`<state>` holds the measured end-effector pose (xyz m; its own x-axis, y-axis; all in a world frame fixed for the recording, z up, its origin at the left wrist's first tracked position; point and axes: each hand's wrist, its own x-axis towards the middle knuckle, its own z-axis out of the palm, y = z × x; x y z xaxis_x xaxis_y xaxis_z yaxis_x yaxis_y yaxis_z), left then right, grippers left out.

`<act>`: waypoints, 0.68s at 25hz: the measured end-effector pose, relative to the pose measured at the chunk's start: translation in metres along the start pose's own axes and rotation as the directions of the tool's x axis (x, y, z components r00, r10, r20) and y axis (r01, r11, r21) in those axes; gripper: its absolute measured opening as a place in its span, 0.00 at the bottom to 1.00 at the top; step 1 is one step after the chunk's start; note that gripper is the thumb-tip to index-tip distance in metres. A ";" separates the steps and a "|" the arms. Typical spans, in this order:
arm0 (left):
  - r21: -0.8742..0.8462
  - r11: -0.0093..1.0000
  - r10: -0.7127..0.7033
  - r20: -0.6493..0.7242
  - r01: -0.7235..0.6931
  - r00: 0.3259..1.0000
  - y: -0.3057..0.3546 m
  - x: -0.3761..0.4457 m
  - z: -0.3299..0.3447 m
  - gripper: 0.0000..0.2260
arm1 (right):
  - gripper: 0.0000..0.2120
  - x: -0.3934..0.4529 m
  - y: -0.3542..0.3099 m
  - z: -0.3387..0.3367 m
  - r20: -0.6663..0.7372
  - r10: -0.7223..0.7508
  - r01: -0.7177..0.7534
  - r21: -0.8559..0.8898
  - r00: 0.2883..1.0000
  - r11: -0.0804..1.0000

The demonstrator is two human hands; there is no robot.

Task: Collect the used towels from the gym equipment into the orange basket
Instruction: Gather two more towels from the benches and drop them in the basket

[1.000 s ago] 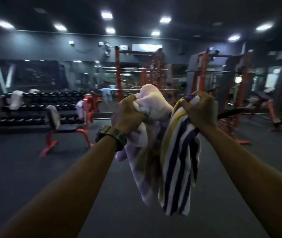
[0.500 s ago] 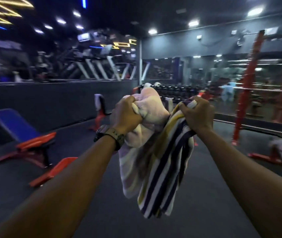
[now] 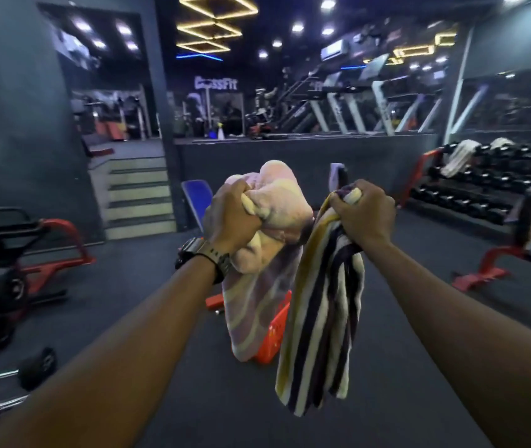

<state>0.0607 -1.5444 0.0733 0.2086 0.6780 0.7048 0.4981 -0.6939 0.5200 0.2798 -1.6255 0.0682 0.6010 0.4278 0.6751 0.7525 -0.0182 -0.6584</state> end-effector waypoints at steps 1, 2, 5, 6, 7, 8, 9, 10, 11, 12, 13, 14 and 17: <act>0.009 1.000 -0.008 -0.015 0.008 1.000 -0.014 0.011 0.012 0.27 | 0.09 0.010 0.006 0.022 0.022 0.007 -0.007 0.018 1.000 1.000; 0.022 1.000 -0.014 -0.028 0.014 1.000 -0.027 0.022 0.026 0.26 | 0.10 0.019 0.012 0.042 0.043 0.008 -0.009 0.031 0.999 0.999; 0.056 0.998 -0.037 -0.037 0.039 0.999 -0.069 0.069 0.079 0.25 | 0.09 0.059 0.034 0.113 0.104 0.015 -0.020 0.050 0.994 0.999; 0.053 0.998 -0.044 -0.025 0.046 0.999 -0.080 0.086 0.097 0.24 | 0.10 0.074 0.040 0.135 0.114 0.021 -0.028 0.054 0.993 0.998; 0.048 0.998 -0.047 -0.024 0.048 0.999 -0.090 0.102 0.113 0.23 | 0.10 0.089 0.045 0.155 0.110 0.025 -0.031 0.057 0.994 0.998; 0.046 0.998 -0.049 -0.036 0.051 0.998 -0.100 0.119 0.128 0.23 | 0.10 0.105 0.051 0.175 0.105 0.024 -0.030 0.061 0.994 0.998; 0.045 0.998 -0.052 -0.049 0.054 0.997 -0.108 0.133 0.140 0.22 | 0.10 0.120 0.056 0.192 0.110 0.016 -0.024 0.069 0.994 0.997; 0.040 0.997 -0.056 -0.059 0.058 0.997 -0.116 0.146 0.152 0.21 | 0.09 0.133 0.060 0.208 0.123 0.009 -0.018 0.078 0.992 0.997; 0.038 0.997 -0.064 -0.068 0.066 0.996 -0.125 0.161 0.166 0.21 | 0.09 0.149 0.068 0.227 0.136 0.008 -0.019 0.083 0.991 0.996; 0.035 0.996 -0.074 -0.072 0.076 0.995 -0.136 0.176 0.182 0.21 | 0.08 0.165 0.078 0.248 0.147 0.009 -0.023 0.090 0.989 0.996; 0.037 0.996 -0.084 -0.071 0.087 0.994 -0.149 0.191 0.200 0.22 | 0.08 0.180 0.090 0.269 0.159 0.011 -0.027 0.100 0.987 0.995; 0.037 0.995 -0.092 -0.069 0.095 0.993 -0.162 0.204 0.220 0.24 | 0.08 0.195 0.104 0.292 0.171 0.012 -0.031 0.111 0.985 0.993; 0.071 0.992 -0.099 -0.076 0.105 0.992 -0.206 0.245 0.284 0.26 | 0.08 0.240 0.151 0.363 0.204 0.015 -0.043 0.134 0.979 0.990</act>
<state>0.2484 -1.1670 0.0020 0.0934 0.7231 0.6844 0.5754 -0.6002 0.5556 0.4392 -1.1974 0.0098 0.5443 0.6027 0.5835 0.6833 0.0849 -0.7252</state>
